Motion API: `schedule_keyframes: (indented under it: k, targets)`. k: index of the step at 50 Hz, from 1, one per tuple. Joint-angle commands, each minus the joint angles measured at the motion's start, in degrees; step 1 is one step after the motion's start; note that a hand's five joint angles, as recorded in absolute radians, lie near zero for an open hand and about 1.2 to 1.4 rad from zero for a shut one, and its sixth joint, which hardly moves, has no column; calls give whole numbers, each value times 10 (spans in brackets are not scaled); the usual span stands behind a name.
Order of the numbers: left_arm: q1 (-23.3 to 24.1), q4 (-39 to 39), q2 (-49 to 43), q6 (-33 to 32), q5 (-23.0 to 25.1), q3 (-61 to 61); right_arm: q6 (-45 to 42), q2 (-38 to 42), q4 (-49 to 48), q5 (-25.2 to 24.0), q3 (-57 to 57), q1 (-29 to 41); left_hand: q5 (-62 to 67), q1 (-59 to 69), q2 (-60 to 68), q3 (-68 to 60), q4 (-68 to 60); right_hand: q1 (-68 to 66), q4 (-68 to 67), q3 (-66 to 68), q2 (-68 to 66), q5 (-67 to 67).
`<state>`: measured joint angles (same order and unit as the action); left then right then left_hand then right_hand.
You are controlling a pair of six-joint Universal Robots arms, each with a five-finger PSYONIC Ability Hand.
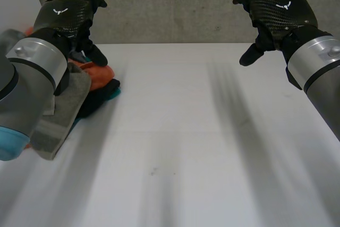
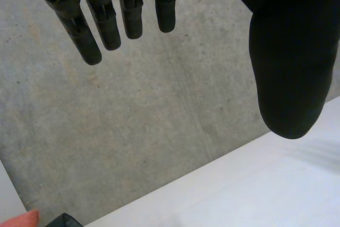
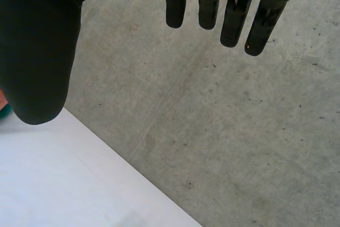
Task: Fold the laundry.
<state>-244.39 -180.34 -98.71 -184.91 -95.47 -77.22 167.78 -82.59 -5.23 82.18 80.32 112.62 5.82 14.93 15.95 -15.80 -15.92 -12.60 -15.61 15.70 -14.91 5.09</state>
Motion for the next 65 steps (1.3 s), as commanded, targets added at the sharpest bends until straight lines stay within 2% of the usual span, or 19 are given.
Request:
schedule_keyframes:
  k: [1,13,16,22,23,25,32,36,39,40,42,46,50,51,55,63,65]
  targets:
    - [0,0,-12,-1,-2,0,0,6,0,0,-1,-2,-58,-49,-59,58,59,26,56,-57,49,-51]
    - [-2,-7,-26,-7,2,7,0,6,0,-1,-1,-3,-58,-49,-59,58,59,26,56,-57,49,-51]
    - [-28,-19,-56,-29,2,19,-1,6,0,-1,0,-2,-58,-49,-59,58,59,26,56,-57,49,-51]
    - [-101,-34,-130,-127,2,37,-1,6,0,-2,2,0,-58,-49,-59,58,59,26,56,-57,49,-51]
    - [-116,-43,-153,-161,-2,44,-1,6,0,-3,2,0,-58,-49,-59,58,59,26,56,-57,49,-51]
    - [-128,-57,-179,-193,-7,51,-1,7,0,-3,3,1,-56,-47,-57,56,57,26,56,-57,49,-51]
    - [-165,-142,-279,-315,-81,80,-1,15,0,-3,5,1,-38,-29,-39,37,39,26,56,-57,49,-51]
    - [-191,-190,-314,-367,-88,80,-2,20,0,-3,5,1,107,116,105,-107,-106,26,56,-57,49,-51]
    - [-197,-214,-324,-387,-87,80,-3,20,0,-3,5,1,276,285,275,-277,-275,26,56,-57,49,-51]
    - [-197,-221,-325,-387,-87,80,-4,20,0,-3,5,1,442,451,441,-442,-441,26,56,-57,49,-51]
    - [-196,-226,-321,-385,-89,79,-4,20,0,-3,5,1,638,647,636,-638,-637,26,56,-57,49,-51]
    - [-181,-231,-299,-375,-93,68,-6,20,0,-4,2,0,642,651,641,-642,-641,26,56,-57,49,-51]
    - [-138,-231,-215,-313,-93,46,-6,17,0,-3,-2,-6,642,651,641,-642,-641,26,56,-57,49,-51]
    - [-117,-232,-187,-280,-93,40,-6,17,0,-3,-2,-7,642,651,641,-642,-641,26,56,-57,49,-51]
    - [-66,-224,-135,-221,-92,43,-5,13,0,-2,-10,-7,642,651,641,-642,-641,26,56,-57,49,-51]
    - [73,-203,-84,-217,-90,113,-5,11,0,1,-19,-18,642,651,641,-642,-641,26,56,-57,49,-51]
    - [88,-196,-83,-222,-90,141,-4,11,0,1,-20,-24,642,651,641,-642,-641,26,56,-57,49,-51]
